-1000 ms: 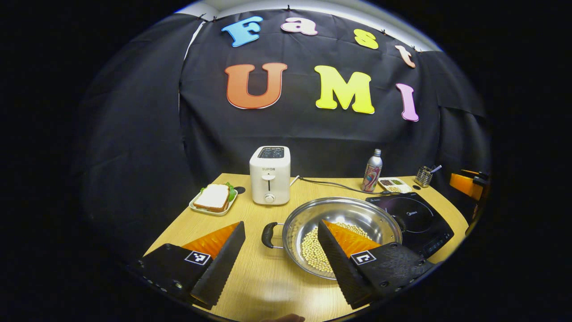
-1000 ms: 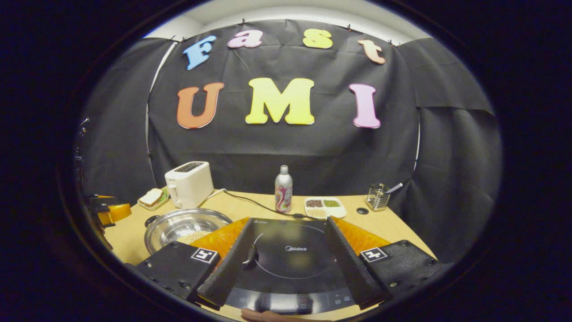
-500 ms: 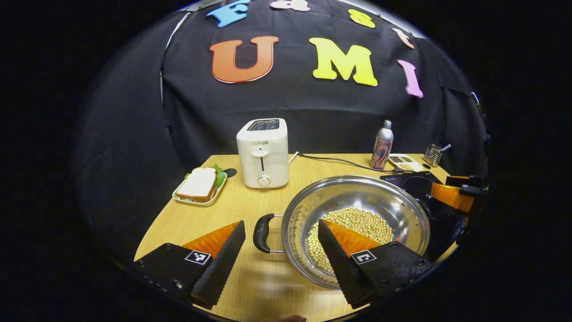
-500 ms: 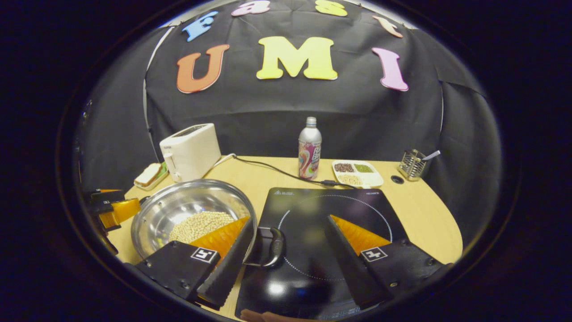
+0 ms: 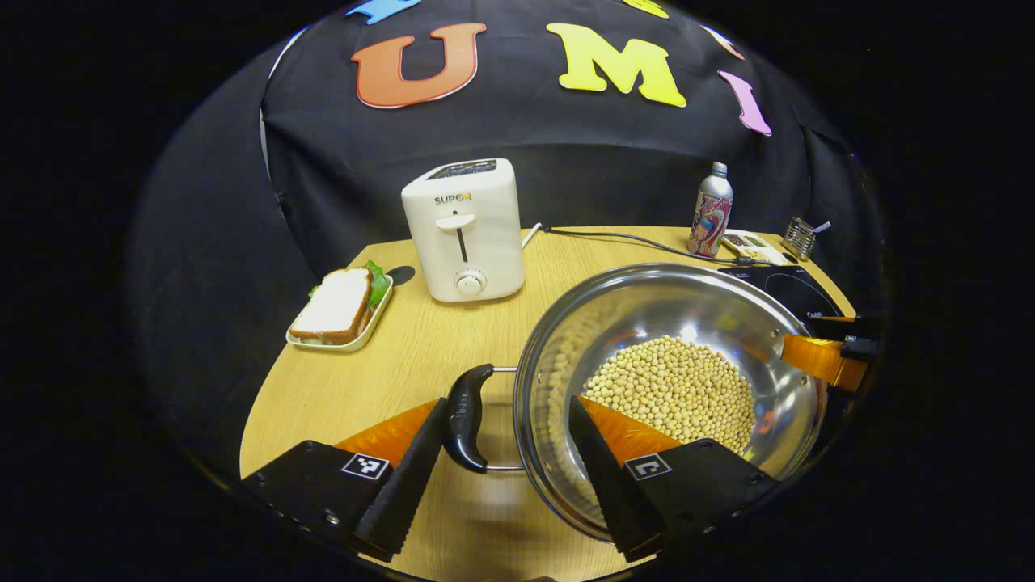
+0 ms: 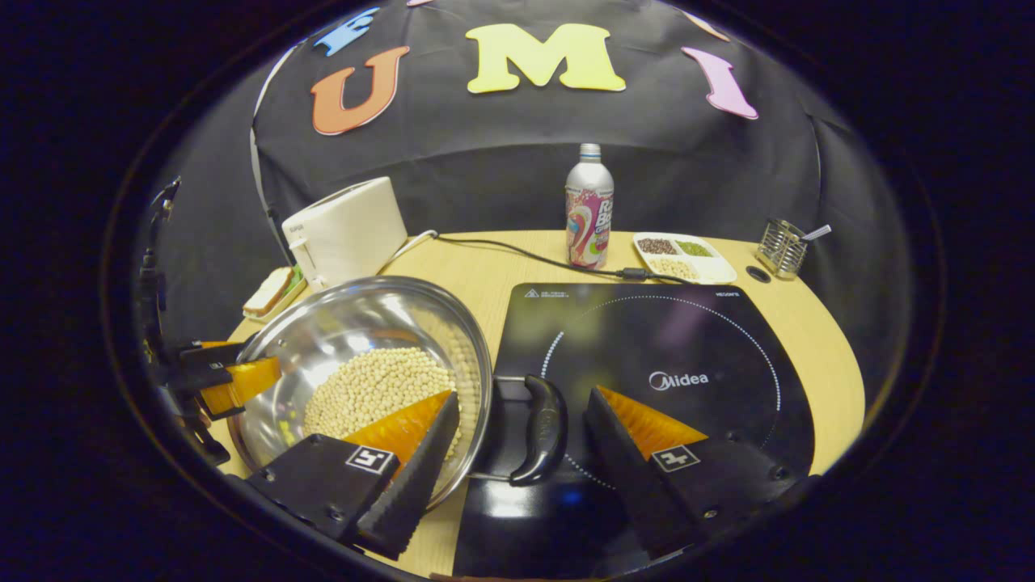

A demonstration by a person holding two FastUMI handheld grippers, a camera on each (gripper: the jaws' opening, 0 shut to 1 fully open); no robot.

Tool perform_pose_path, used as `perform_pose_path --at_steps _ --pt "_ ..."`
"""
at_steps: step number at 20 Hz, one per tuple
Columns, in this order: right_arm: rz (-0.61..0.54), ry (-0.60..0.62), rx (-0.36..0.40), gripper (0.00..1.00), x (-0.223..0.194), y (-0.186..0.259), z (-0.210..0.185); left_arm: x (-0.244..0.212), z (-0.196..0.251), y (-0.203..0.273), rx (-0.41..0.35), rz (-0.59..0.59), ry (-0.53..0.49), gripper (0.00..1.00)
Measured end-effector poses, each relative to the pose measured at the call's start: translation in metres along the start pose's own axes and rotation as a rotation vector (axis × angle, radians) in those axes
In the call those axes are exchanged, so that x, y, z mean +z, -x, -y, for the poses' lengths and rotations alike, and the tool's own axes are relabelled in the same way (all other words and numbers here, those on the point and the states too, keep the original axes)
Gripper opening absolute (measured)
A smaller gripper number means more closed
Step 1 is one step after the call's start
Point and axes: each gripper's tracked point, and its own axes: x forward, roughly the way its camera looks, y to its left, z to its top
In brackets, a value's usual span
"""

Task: First push the handle of the pot to place it horizontally, then grasp the pot with both hands and set it on the induction cooktop.

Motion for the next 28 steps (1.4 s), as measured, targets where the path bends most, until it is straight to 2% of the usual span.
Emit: perform_pose_path --at_steps 1,2,3,5,8,13,14,15,16,20,22,24,28 --pt "0.0 0.014 -0.013 0.94 -0.002 -0.002 -0.001 0.002 -0.004 -0.002 0.015 0.004 -0.011 0.87" --pt "-0.018 0.028 -0.026 0.84 -0.003 0.0 0.001 0.002 -0.006 -0.004 0.022 0.005 -0.017 0.83" --pt "-0.009 0.025 -0.031 0.83 -0.003 -0.001 0.001 0.0 -0.006 -0.005 0.028 -0.004 -0.024 0.75" --pt "-0.01 0.044 -0.018 0.74 -0.002 -0.003 0.001 0.001 -0.006 -0.006 0.028 -0.002 -0.023 0.71" --pt "-0.004 0.046 0.025 0.7 -0.002 -0.002 0.003 0.0 -0.005 -0.005 0.016 -0.019 -0.006 0.7" --pt "-0.034 0.066 0.034 0.61 0.001 -0.003 0.004 0.0 -0.005 -0.001 -0.02 -0.072 0.047 0.6" --pt "-0.046 0.06 0.039 0.59 0.001 -0.002 0.003 -0.001 -0.006 0.002 -0.017 -0.077 0.047 0.6" --pt "-0.057 0.068 0.045 0.56 0.0 0.001 0.001 -0.002 -0.007 0.006 -0.012 -0.079 0.052 0.69" --pt "-0.058 0.07 0.049 0.55 0.002 0.006 0.001 -0.003 -0.007 0.013 -0.01 -0.082 0.062 0.59" --pt "-0.036 0.084 0.065 0.57 0.016 0.032 -0.004 0.009 -0.01 0.043 0.005 -0.051 0.057 0.6" --pt "-0.019 0.094 0.072 0.55 0.028 0.047 -0.006 0.019 -0.01 0.059 0.011 -0.038 0.059 0.59" --pt "-0.001 0.1 0.078 0.57 0.044 0.063 -0.006 0.034 -0.01 0.073 0.013 -0.019 0.056 0.59" --pt "0.039 0.106 0.093 0.55 0.081 0.099 -0.002 0.071 -0.004 0.108 0.009 0.027 0.064 0.59"
